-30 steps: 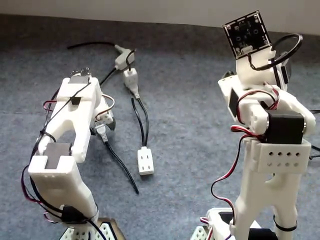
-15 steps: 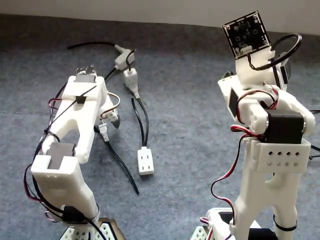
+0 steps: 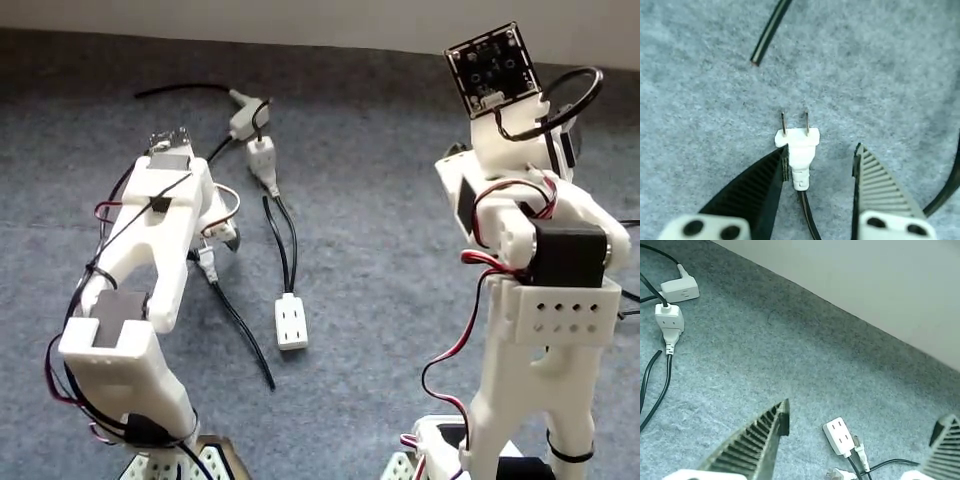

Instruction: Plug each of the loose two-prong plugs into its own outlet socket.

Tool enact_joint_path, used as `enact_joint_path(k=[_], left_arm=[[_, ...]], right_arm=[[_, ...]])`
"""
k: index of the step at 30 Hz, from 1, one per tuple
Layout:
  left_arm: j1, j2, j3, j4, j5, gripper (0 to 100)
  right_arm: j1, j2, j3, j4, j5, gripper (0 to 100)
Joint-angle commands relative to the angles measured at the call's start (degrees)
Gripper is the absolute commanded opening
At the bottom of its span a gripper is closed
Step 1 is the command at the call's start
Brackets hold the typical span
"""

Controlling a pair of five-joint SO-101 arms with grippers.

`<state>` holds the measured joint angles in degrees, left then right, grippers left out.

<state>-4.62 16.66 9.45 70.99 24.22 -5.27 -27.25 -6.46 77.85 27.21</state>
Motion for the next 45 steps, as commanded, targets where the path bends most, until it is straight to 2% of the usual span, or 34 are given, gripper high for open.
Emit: enact_joint_path(k=[1, 10, 20, 26, 35, 39, 45], left_arm=[[-0.57, -2.77, 2.42, -1.14, -0.09, 22], [-6.11, -3.03, 6.02, -1.14, -0.26, 23], [-6.11, -2.86, 5.93, -1.14, -0.26, 22], [-5.67, -2.68, 6.02, 1.67, -0.26, 10], [-3.21, -2.59, 5.41, 3.34, -0.35, 10], [-1.71, -2.51, 1.01, -0.26, -8.62, 10], [-1.71, -2.07, -2.68, -3.25, -16.35, 10]], right_arm=[[0.48, -1.63, -0.22, -1.36, 0.79, 41.8], [0.48, -1.63, -0.22, -1.36, 0.79, 41.8], [0.48, -1.63, -0.13, -1.36, 0.79, 41.8], [0.48, -1.63, -0.13, -1.36, 0.79, 41.8], [0.48, -1.63, -0.13, -1.36, 0.79, 41.8], [0.48, -1.63, -0.13, -1.36, 0.79, 41.8], [0.48, -1.63, -0.04, -1.36, 0.79, 41.8]])
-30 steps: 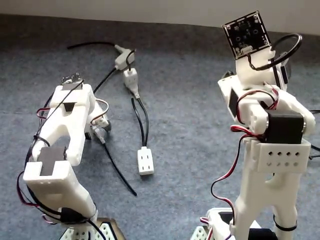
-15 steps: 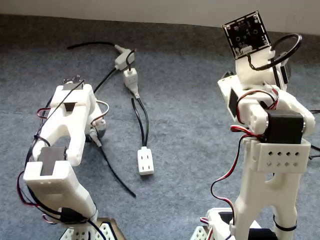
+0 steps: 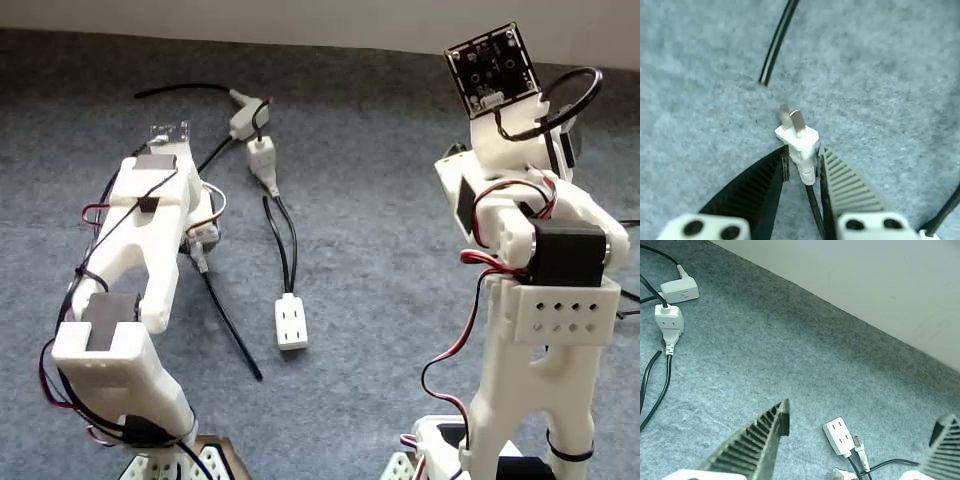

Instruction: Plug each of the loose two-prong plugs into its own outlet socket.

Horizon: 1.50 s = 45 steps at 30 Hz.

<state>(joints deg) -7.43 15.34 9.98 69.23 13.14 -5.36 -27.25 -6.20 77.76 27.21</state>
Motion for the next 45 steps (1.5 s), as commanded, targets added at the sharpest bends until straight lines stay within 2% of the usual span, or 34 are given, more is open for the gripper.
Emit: enact_joint_path(k=[1, 4, 6, 13, 17, 24, 37, 41, 45], left_arm=[[1.19, 0.04, -3.38, -1.49, -7.21, 10], [0.84, 5.23, -5.67, -1.14, -12.31, 10], [0.13, 9.27, -7.96, -0.88, -13.27, 10], [0.22, 15.43, -19.21, 11.08, -13.10, 12], [1.19, 16.31, -19.74, 16.26, -13.10, 16], [0.84, 16.31, -19.65, 23.65, -12.57, 16], [0.84, 16.66, -19.56, 20.66, -1.58, 16], [0.84, 16.75, -19.12, 19.16, 5.27, 16], [0.92, 16.40, -14.73, 14.33, 10.55, 16]], right_arm=[[0.57, -1.63, -0.31, -1.27, 0.79, 41.8], [0.57, -1.63, -0.31, -1.27, 0.79, 41.8], [0.57, -1.63, -0.31, -1.27, 0.79, 41.8], [0.57, -1.63, -0.31, -1.27, 0.79, 41.8], [0.57, -1.63, -0.31, -1.27, 0.79, 41.8], [0.57, -1.63, -0.31, -1.27, 0.79, 41.8], [0.57, -1.63, -0.31, -1.27, 0.79, 41.8], [0.57, -1.63, -0.31, -1.27, 0.79, 41.8], [0.57, -1.63, -0.31, -1.27, 0.79, 41.8]])
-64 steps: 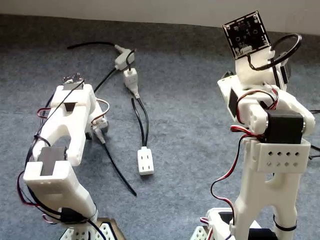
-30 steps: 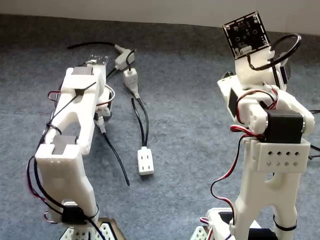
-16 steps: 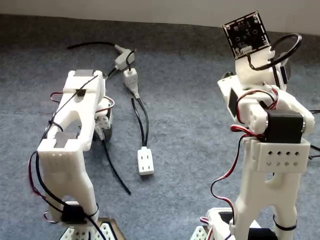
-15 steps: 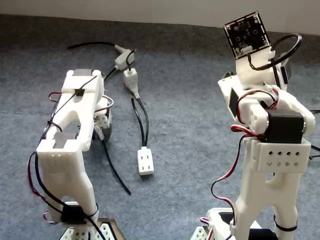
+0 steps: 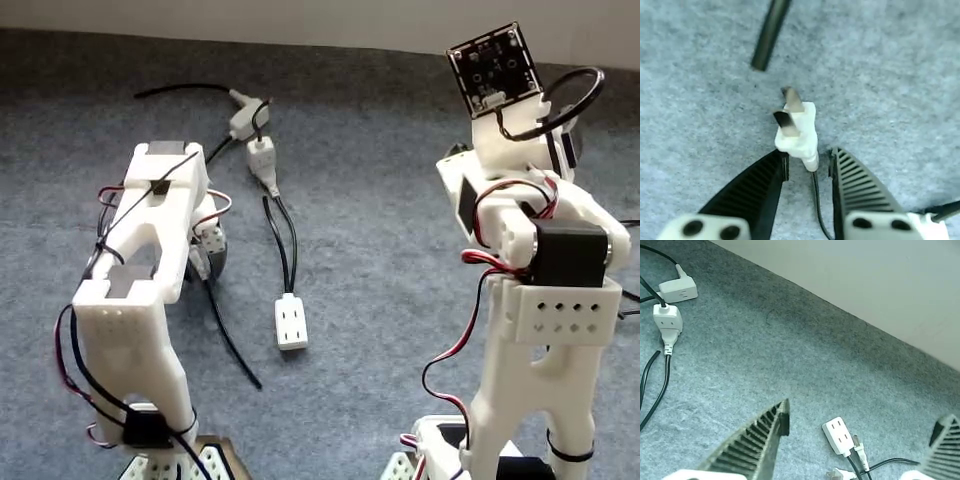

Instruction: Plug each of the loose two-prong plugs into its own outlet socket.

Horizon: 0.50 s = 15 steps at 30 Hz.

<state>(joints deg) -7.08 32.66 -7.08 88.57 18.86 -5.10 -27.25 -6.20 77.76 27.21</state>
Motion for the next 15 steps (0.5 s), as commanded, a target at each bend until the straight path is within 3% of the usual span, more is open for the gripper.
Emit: enact_joint_path(k=[1, 6, 15], left_arm=[[0.40, -1.10, 2.68, -5.54, 5.89, 16], [-1.10, -1.10, 1.45, -5.98, 10.20, 16], [-1.89, -1.10, -2.07, -5.63, 10.20, 16]], right_arm=[[0.31, -1.63, -0.31, -1.27, 0.79, 41.8], [0.31, -1.63, -0.31, -1.27, 0.79, 41.8], [0.31, -1.63, -0.31, -1.27, 0.79, 41.8]])
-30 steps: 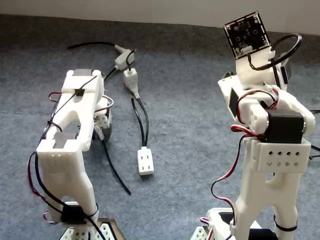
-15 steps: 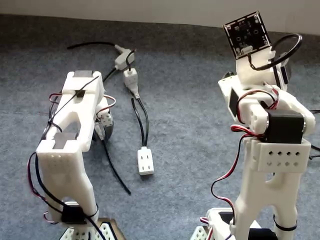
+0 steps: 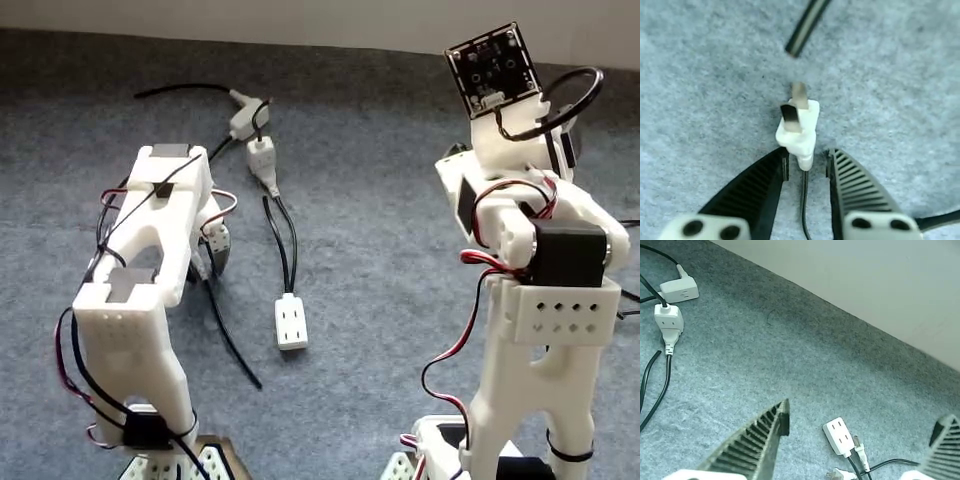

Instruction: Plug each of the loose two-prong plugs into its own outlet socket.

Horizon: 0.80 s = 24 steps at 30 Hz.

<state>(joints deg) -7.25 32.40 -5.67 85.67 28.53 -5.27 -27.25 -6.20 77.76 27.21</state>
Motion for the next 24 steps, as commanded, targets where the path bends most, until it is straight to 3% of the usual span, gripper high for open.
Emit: enact_joint_path(k=[1, 24], left_arm=[[-1.98, -0.84, -4.00, -2.73, 0.44, 16], [-2.59, -0.31, -7.08, -4.48, 0.35, 16]], right_arm=[[0.48, -1.63, -0.31, -1.27, 0.79, 41.8], [0.40, -1.19, -0.31, -1.27, 0.79, 41.8]])
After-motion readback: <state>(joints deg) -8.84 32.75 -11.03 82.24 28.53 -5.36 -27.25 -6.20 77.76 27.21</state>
